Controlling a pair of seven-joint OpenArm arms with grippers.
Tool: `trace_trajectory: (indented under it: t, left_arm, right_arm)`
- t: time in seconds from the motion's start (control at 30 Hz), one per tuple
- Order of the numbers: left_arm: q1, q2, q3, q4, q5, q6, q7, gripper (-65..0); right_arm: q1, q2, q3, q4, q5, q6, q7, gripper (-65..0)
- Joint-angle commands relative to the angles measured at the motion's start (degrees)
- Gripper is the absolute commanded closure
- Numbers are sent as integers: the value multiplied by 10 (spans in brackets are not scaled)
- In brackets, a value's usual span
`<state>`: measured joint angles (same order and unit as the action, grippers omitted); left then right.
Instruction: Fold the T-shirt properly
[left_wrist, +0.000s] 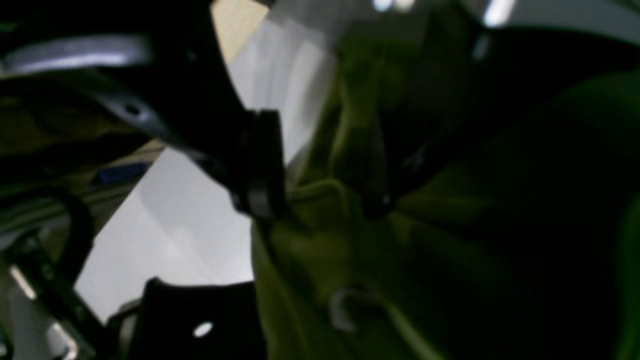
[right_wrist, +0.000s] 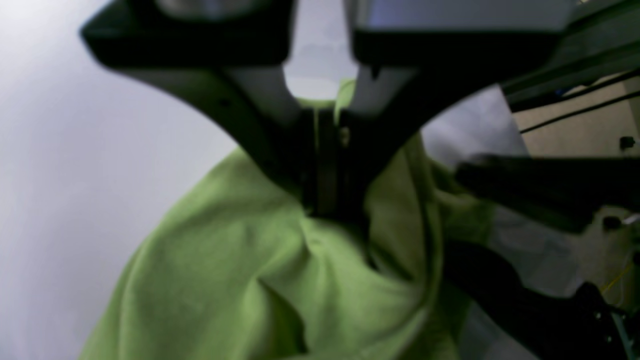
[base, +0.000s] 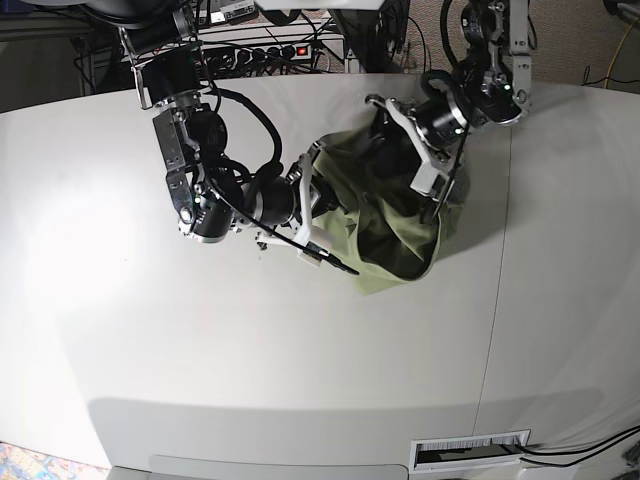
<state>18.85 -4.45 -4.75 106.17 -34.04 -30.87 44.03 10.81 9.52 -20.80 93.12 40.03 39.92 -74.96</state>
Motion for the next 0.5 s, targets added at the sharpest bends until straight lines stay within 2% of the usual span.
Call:
trace_trajectory:
  t: [0.0, 0.17, 0.27, 0.43, 0.47]
  left_arm:
    - [-3, 0, 7, 11, -2, 5, -21, -284]
    - [-3, 0, 40, 11, 61, 33, -62, -284]
    - [-3, 0, 57, 11, 103, 63, -76, -284]
    - [-3, 0, 74, 11, 133, 93, -106, -283]
    - [-3, 0, 76, 11, 141, 96, -110, -266]
  right_arm:
    - [13, 0, 2, 9, 9, 1, 10, -2]
    - [13, 0, 2, 9, 9, 1, 10, -2]
    - [13, 0, 2, 9, 9, 1, 10, -2]
    - [13, 0, 2, 9, 9, 1, 10, -2]
    - [13, 0, 2, 9, 9, 1, 10, -2]
